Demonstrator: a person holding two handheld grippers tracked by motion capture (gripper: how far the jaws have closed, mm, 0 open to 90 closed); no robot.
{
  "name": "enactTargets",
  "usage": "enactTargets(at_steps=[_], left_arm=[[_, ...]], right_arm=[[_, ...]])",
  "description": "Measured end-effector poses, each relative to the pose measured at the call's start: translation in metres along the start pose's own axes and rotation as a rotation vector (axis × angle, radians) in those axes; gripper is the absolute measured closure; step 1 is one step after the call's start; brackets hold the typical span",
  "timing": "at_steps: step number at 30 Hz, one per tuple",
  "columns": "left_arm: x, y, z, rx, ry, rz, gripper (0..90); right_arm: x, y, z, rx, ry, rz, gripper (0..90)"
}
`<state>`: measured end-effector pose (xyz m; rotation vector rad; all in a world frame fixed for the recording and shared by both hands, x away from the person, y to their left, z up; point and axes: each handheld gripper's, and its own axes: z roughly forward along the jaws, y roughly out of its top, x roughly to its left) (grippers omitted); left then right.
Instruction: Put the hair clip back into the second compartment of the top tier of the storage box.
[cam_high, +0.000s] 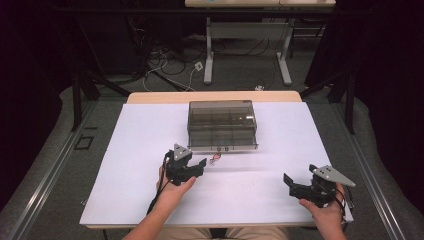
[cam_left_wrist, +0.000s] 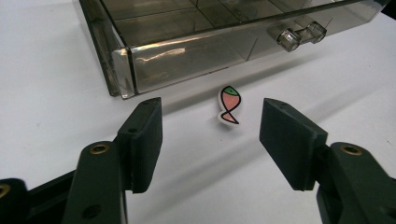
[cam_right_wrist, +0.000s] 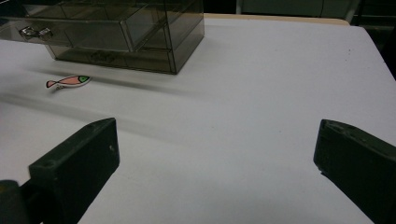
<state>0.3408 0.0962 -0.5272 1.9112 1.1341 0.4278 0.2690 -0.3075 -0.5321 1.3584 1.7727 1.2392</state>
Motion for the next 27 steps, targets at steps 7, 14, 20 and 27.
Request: enactTargets(at_steps=[7,14,20,27], left_arm=[[-0.006,-0.001,0.013,0.026,0.018,-0.021,43.1],[-0.01,0.0,0.024,0.013,0.025,-0.028,43.3],[-0.012,0.001,0.03,0.017,0.008,-0.048,45.0],[-0.014,0.001,0.036,0.034,0.013,-0.061,47.1]], right_arm=[[0.0,0.0,0.0,0.0,0.002,-0.002,0.1],[0.0,0.0,0.0,0.0,0.006,-0.002,0.2],[-0.001,0.0,0.0,0.006,0.006,-0.008,0.2],[-0.001,0.0,0.0,0.008,0.007,-0.009,0.3]])
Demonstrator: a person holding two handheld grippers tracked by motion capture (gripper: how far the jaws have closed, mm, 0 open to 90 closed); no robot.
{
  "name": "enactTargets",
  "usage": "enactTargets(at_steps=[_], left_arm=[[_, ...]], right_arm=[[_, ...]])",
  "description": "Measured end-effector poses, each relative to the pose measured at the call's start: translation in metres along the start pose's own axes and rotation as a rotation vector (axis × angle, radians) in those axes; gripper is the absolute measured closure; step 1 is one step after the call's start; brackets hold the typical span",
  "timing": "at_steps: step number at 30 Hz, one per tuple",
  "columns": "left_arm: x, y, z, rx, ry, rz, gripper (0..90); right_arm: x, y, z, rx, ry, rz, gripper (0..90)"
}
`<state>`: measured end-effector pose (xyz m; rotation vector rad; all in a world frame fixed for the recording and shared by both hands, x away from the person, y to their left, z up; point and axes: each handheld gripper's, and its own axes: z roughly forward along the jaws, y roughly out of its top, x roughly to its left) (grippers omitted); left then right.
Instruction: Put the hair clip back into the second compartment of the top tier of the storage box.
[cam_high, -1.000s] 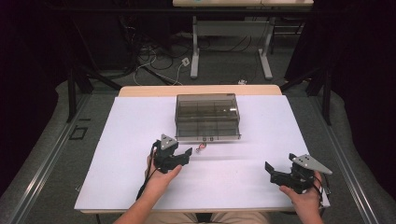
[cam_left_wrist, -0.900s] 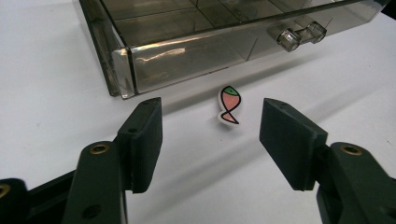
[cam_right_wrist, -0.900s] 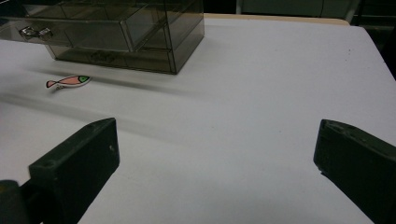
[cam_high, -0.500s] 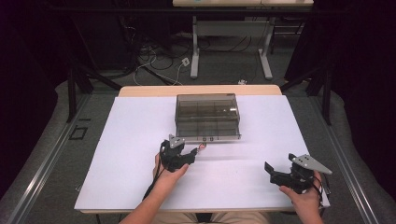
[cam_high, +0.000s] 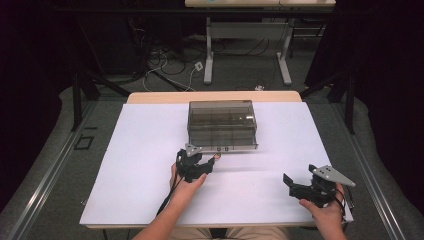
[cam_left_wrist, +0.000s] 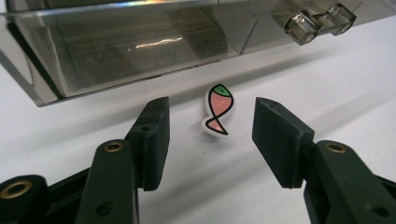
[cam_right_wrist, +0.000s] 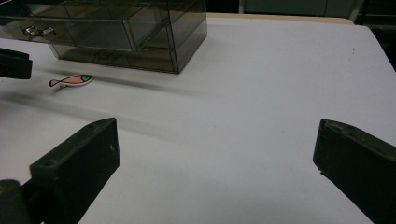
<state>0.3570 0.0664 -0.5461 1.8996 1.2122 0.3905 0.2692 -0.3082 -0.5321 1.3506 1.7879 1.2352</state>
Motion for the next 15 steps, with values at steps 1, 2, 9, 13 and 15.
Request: enactTargets(at_steps=[1,2,9,13,15], left_arm=[[0.0,0.0,0.001,-0.003,0.003,-0.001,47.5],[-0.001,0.0,0.002,-0.001,0.003,-0.004,48.0],[-0.002,0.001,0.008,0.016,0.008,-0.014,49.1],[-0.004,0.0,0.013,0.032,0.009,-0.023,49.9],[-0.005,0.0,0.016,0.048,0.008,-0.015,50.2]], right_arm=[[0.0,0.0,0.0,0.0,0.0,0.0,0.3],[0.0,0.0,0.0,0.0,0.0,0.0,0.4],[0.0,0.0,0.0,-0.001,0.002,0.0,0.4],[0.0,0.0,0.0,0.0,0.004,0.0,0.4],[0.0,0.0,0.0,-0.001,0.004,0.0,0.4]])
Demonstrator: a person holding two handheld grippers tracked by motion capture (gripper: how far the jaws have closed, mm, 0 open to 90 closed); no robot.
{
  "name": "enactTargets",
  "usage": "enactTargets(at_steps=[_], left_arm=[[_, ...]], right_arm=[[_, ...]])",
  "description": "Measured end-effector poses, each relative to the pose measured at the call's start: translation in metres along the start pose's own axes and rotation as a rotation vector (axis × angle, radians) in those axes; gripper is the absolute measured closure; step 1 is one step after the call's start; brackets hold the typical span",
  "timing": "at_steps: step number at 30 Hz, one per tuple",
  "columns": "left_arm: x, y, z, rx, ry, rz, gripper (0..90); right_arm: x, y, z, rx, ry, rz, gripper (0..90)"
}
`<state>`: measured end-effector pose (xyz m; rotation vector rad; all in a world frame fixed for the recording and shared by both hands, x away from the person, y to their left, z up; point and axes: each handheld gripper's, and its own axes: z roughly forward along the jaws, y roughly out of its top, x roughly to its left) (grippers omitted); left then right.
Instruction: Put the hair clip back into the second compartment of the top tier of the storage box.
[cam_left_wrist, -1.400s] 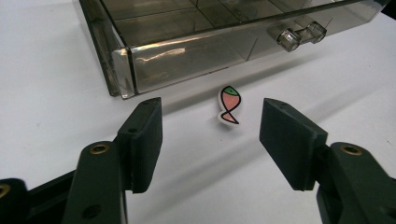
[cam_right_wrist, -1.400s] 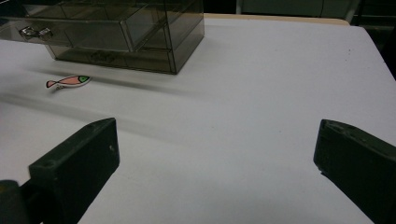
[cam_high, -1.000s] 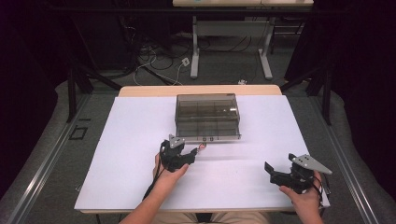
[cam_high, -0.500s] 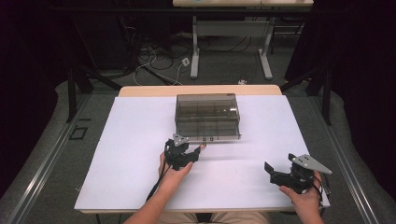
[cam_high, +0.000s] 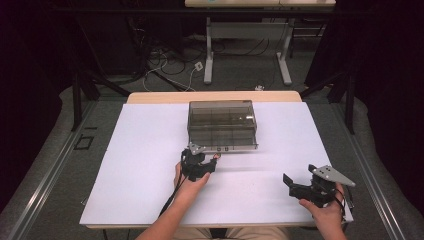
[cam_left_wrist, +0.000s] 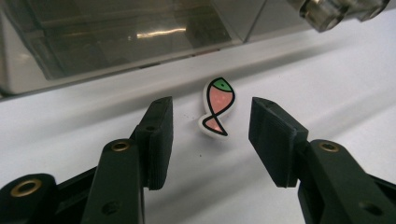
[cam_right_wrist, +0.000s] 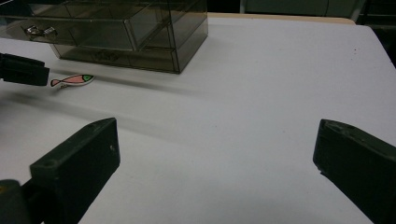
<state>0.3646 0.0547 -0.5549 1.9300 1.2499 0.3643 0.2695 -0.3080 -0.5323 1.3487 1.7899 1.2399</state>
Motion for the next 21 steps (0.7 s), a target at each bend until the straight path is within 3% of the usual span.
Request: enactTargets(at_steps=[16,21], left_arm=[[-0.007,-0.002,0.012,0.03,0.027,0.02,56.9],[-0.01,-0.003,0.014,0.026,0.04,0.044,60.8]], right_arm=[[0.0,-0.001,0.001,0.001,0.004,0.0,0.4],[0.0,-0.001,0.001,0.006,0.006,0.003,0.4]])
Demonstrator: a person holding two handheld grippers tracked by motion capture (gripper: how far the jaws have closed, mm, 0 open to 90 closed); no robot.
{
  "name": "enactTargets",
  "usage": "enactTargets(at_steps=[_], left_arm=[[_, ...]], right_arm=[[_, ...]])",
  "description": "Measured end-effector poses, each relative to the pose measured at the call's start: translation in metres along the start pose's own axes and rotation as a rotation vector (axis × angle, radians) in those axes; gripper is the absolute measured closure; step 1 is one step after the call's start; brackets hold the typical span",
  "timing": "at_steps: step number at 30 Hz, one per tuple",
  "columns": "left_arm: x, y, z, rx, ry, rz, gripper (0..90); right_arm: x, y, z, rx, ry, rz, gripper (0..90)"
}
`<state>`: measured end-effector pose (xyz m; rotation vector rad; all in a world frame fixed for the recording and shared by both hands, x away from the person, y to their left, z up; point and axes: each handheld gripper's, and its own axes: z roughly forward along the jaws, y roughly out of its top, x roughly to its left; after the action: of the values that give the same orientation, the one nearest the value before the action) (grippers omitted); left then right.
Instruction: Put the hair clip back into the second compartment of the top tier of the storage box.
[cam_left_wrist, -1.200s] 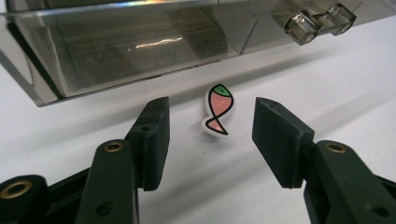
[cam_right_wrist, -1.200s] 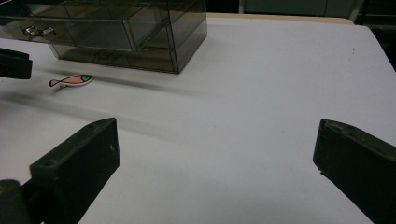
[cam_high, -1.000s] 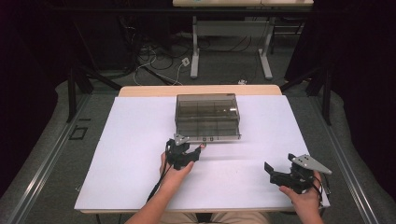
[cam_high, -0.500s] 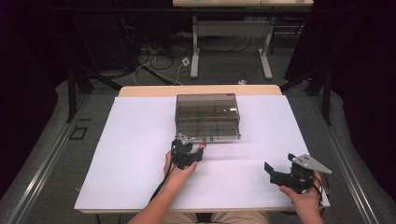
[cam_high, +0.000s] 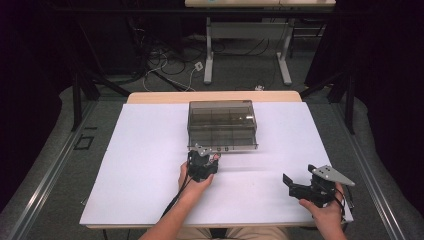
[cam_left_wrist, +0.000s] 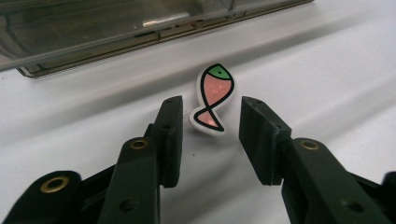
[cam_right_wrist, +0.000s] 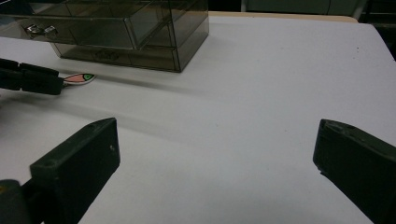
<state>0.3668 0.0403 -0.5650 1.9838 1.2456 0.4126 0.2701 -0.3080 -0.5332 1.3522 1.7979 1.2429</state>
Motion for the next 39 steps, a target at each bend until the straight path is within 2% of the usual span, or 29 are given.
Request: enactTargets(at_steps=[1,9,20,26,39], left_arm=[[-0.0002,-0.0001,0.0001,-0.001,0.001,-0.001,62.0],[-0.0003,-0.0002,0.0004,0.0,0.003,0.018,70.8],[-0.0007,-0.0009,0.0005,-0.008,-0.009,0.029,72.3],[-0.0006,-0.0011,-0.0007,0.002,-0.02,0.014,72.5],[-0.0013,-0.0024,-0.0045,-0.01,-0.035,0.008,72.8]], right_arm=[[0.0006,-0.0003,0.0004,-0.004,0.005,0.012,0.4],[0.0008,-0.0004,0.0005,-0.002,0.004,0.013,0.4],[-0.0001,-0.0005,0.001,-0.003,0.003,0.004,0.5],[-0.0004,-0.0005,0.0005,0.0,0.004,0.001,0.5],[-0.0004,-0.0003,-0.0004,0.004,0.004,0.003,0.5]])
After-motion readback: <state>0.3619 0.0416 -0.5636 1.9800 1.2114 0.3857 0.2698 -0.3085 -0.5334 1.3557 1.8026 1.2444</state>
